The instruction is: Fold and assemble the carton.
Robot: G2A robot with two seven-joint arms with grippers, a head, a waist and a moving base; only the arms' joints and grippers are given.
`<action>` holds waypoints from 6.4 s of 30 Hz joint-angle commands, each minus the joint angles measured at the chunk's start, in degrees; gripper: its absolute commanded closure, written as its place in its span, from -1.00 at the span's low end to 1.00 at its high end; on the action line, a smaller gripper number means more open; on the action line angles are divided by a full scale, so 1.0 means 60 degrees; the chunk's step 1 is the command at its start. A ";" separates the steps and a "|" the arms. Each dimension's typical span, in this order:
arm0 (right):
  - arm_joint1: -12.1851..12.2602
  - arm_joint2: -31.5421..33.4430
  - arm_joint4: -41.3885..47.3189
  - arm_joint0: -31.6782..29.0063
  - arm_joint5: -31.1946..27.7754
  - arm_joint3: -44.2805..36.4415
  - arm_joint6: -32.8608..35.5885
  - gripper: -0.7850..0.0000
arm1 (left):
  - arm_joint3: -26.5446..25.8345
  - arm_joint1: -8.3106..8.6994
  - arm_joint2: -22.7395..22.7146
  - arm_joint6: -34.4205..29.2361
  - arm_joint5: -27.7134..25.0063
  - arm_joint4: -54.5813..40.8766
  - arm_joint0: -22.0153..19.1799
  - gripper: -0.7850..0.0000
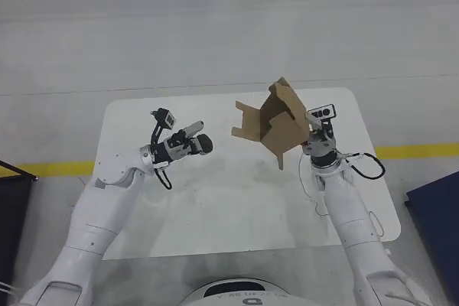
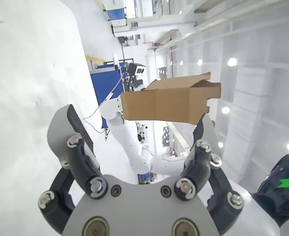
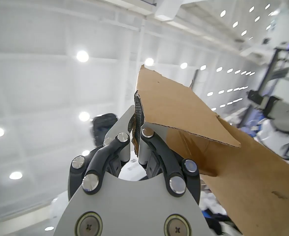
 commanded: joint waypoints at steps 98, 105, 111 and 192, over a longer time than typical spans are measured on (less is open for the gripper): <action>0.0216 0.0272 -0.2306 -0.0614 0.0158 -0.0135 0.0106 1.00 | -0.2456 -0.0122 0.1878 0.1849 0.1783 0.5907 -0.0771 -1.00; 0.0259 0.0368 -0.2363 -0.0706 0.0173 -0.0366 -0.0033 1.00 | -0.2650 -0.0094 0.1436 0.2192 0.1437 0.5168 -0.0503 -1.00; 0.0259 0.0368 -0.2363 -0.0706 0.0173 -0.0366 -0.0033 1.00 | -0.2649 0.0056 0.0444 0.2339 0.1123 0.4337 0.0149 -1.00; 0.0502 0.0262 -0.2260 -0.0959 0.0446 -0.0376 -0.0467 1.00 | -0.3231 -0.0082 0.1840 0.1218 0.2127 0.6646 -0.1502 -1.00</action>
